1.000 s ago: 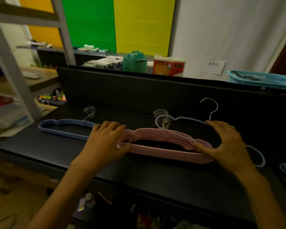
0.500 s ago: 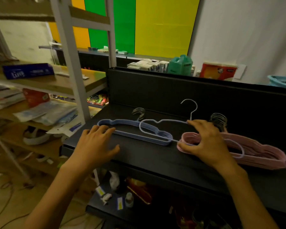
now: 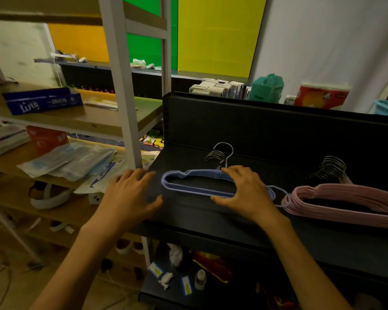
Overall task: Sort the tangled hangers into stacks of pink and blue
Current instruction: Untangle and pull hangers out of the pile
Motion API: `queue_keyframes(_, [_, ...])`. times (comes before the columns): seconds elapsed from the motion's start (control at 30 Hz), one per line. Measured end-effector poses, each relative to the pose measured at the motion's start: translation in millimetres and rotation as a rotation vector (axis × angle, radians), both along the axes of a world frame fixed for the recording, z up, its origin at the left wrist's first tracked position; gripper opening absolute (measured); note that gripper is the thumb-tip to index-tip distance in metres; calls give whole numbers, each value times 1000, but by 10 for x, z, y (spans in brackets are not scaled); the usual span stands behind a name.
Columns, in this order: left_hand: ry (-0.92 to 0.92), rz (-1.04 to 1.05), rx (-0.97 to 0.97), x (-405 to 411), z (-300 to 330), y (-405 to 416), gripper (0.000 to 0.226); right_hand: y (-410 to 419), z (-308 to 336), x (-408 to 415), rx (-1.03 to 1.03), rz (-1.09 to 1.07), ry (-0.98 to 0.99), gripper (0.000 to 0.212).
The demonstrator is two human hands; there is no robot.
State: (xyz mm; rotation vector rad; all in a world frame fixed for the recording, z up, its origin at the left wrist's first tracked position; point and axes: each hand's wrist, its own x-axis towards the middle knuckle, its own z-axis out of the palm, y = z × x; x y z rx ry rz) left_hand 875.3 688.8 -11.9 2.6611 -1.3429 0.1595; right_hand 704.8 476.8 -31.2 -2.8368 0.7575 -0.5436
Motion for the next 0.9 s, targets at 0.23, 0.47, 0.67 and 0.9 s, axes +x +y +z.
queue_keyframes(0.23, [25, -90, -12, 336, -2, -370, 75, -234, -122, 290, 109, -52, 62, 85])
queue_keyframes(0.47, [67, -164, -10, 500, 5, -801, 75, -309, -158, 301, 149, -2, 92, 83])
queue_keyframes(0.67, [82, -218, -30, 502, -19, -954, 74, -304, -141, 294, 169, 18, 87, 83])
queue_keyframes(0.9, [87, -259, -2, 429, -34, -913, 73, -162, -67, 167, 143, -43, 64, 80])
